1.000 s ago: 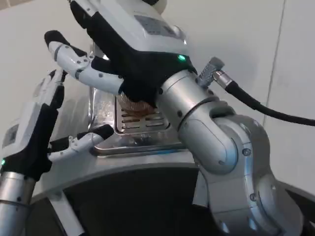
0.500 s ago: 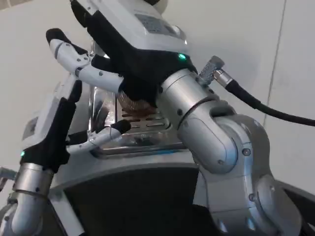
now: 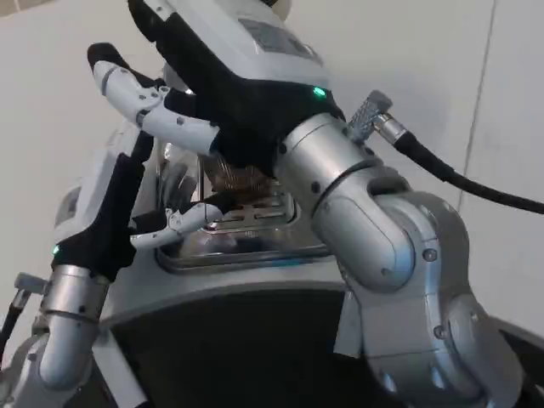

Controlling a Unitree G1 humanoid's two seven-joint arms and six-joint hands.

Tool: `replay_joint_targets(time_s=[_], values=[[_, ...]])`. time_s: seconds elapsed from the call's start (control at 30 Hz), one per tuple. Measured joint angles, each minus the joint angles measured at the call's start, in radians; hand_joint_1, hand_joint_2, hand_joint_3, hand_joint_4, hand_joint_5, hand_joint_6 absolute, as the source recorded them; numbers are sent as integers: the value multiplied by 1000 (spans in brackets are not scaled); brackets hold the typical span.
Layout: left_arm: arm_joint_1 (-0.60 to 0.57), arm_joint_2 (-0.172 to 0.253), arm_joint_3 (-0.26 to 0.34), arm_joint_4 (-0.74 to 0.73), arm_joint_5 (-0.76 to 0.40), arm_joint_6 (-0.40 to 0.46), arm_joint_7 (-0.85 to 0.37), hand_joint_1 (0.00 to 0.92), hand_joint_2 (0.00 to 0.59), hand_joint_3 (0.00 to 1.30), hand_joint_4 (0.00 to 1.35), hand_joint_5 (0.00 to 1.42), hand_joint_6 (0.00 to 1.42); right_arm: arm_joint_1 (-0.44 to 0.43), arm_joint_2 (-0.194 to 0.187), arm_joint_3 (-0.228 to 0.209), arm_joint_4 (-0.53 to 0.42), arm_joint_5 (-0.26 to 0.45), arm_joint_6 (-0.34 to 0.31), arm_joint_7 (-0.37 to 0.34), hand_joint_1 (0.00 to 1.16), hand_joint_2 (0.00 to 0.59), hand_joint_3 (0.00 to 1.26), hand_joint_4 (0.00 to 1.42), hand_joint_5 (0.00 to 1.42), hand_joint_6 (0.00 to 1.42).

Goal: Grasp the cup under the faucet to collect the drink, then remove the cup.

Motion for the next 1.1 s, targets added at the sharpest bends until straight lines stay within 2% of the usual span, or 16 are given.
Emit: replay_joint_targets(time_s=[0.17, 0.2, 0.27, 0.33, 0.37, 0.47, 0.5, 0.6, 0.83, 0.97, 1.0, 1.03, 1.1], values=[[-11, -3, -7, 17, -1, -1, 0, 411, 58, 0, 0, 25, 68, 2, 0, -7, 3, 0, -5, -1, 22, 555, 0, 0, 0, 0], [-13, -5, -9, 18, -1, -1, 0, 410, 57, 0, 0, 25, 68, 4, 0, -8, 3, -1, -6, -5, 43, 568, 0, 0, 0, 0], [-18, -10, -13, 23, -2, -2, 0, 377, 55, 0, 0, 26, 70, 15, 4, -13, 1, -3, -13, -22, 163, 585, 0, 0, 0, 0], [-21, -12, -15, 27, -3, -4, 0, 284, 39, 0, 0, 26, 71, 43, 8, -20, -14, -10, -24, -57, 260, 586, 0, 0, 0, 0], [-24, -12, -17, 32, -4, -8, 0, 242, 39, 0, 0, 26, 71, 83, 14, -27, -37, -22, -30, -102, 295, 586, 0, 0, 0, 0], [-30, -13, -17, 50, -9, -20, -2, 214, 39, 0, 0, 26, 71, 162, 15, -36, -85, -63, -52, -181, 329, 576, 0, 0, 0, 0], [-33, -13, -17, 57, -14, -22, -2, 211, 39, 0, 0, 26, 71, 180, 14, -37, -102, -83, -59, -195, 365, 581, 0, 0, 0, 0], [-36, -13, -18, 67, -20, -32, -3, 203, 35, 0, 0, 26, 60, 206, 10, -46, -134, -107, -69, -205, 380, 581, 0, 0, 0, 0], [-39, -11, -26, 82, -21, -48, -5, 193, 36, 0, 0, 26, 58, 364, -52, -123, -264, -125, -162, -242, 409, 566, 0, 0, 0, 0], [-41, -11, -27, 88, -21, -54, -7, 157, 32, 0, 0, 37, 65, 497, -87, -171, -350, -147, -214, -268, 410, 565, 0, 0, 0, 0], [-42, -11, -27, 88, -20, -55, -7, 155, 32, 0, 0, 37, 66, 524, -95, -182, -368, -161, -229, -271, 439, 547, 0, 0, 0, 0], [-43, -12, -28, 88, -18, -56, -6, 155, 32, 0, 0, 37, 66, 555, -102, -191, -389, -174, -242, -271, 468, 558, 0, 0, 0, 0], [-48, -13, -29, 89, -14, -56, 0, 207, 46, 0, 0, 38, 70, 619, -120, -213, -429, -199, -263, -270, 531, 532, 0, 0, 0, 0]])
